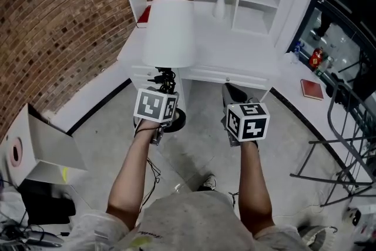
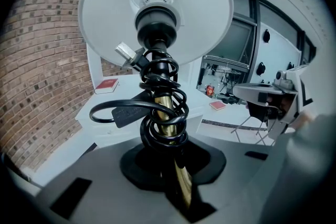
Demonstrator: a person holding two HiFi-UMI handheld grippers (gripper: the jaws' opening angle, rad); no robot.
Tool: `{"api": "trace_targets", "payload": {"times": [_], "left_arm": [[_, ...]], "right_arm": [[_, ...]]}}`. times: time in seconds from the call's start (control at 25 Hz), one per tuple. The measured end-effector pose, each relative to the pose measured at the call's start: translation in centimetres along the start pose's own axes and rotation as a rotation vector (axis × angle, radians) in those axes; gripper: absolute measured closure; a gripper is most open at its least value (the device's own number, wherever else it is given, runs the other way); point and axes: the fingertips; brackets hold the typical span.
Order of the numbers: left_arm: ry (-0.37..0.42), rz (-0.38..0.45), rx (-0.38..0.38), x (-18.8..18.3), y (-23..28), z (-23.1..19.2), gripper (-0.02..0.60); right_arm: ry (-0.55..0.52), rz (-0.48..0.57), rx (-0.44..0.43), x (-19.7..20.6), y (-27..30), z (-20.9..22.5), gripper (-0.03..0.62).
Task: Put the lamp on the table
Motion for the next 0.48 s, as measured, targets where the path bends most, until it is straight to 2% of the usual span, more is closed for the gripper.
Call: {"api": "trace_targets", "payload": {"times": [0.48], "left_arm": [[-0.024, -0.003, -0.021, -3.3, 4.2, 2.4, 0.518]], "right_arm": [[-0.011, -0.011, -0.047, -0.9, 2.2, 5.5, 0.591]]}}
Point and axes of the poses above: the fingertips, and each gripper's own axes: y forward along the fingers, z to its right, x out of its underside, and after that the axes turned 5 degrees about x, right-handed
